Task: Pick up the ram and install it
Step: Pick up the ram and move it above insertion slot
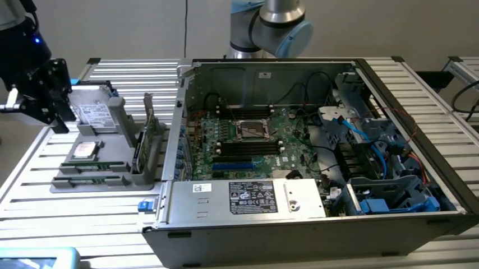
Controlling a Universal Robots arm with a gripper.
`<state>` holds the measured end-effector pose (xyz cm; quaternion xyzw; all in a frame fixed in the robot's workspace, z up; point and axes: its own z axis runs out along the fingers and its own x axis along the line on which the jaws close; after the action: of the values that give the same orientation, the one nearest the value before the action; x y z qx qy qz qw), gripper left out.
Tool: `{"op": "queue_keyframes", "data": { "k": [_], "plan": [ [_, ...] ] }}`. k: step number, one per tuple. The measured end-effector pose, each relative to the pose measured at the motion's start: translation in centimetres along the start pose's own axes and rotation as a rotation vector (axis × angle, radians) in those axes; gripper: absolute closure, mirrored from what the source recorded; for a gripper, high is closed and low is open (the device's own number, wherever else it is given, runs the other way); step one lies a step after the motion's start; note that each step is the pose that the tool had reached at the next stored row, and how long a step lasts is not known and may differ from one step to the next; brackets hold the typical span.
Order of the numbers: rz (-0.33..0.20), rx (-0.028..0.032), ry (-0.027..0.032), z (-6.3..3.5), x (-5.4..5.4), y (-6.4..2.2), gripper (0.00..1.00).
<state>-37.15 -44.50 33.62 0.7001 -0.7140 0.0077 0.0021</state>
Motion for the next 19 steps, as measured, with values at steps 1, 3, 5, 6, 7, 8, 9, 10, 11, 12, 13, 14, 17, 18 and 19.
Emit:
{"op": "queue_keyframes", "data": {
  "k": [1,3,5,6,7,8,9,10,11,12,13,14,17,18,19],
  "plan": [
    [-0.003,0.0,0.0002,0.14,0.0,0.0,0.64],
    [-0.013,0.0001,0.0007,0.48,0.0,0.0,0.58],
    [-0.028,0.0003,0.0006,0.84,0.0,0.01,0.58],
    [-0.035,0.0004,0.0005,1.02,0.0,0.01,0.58],
    [-0.039,0.0004,0.0006,1.2,0.1,0.01,0.58],
    [-0.041,0.0003,0.0006,1.38,0.2,0.01,0.58],
    [-0.041,0.0003,0.0005,1.57,0.3,0.01,0.58],
    [-0.041,0.0002,0.0005,1.75,0.4,0.01,0.58],
    [-0.041,0.0002,0.0007,1.93,0.4,0.01,0.58],
    [-0.041,0.0003,0.0009,2.12,0.4,0.02,0.58],
    [-0.041,0.0002,0.0011,2.29,0.5,0.02,0.58],
    [-0.041,0.0003,0.0013,2.48,0.5,0.02,0.58],
    [-0.041,0.0,0.003,2.93,0.6,0.0,0.58],
    [-0.041,0.0001,0.0032,3.05,0.8,-0.01,0.58],
    [-0.041,0.0002,0.0032,3.18,1.0,-0.02,0.58]
  ]
}}
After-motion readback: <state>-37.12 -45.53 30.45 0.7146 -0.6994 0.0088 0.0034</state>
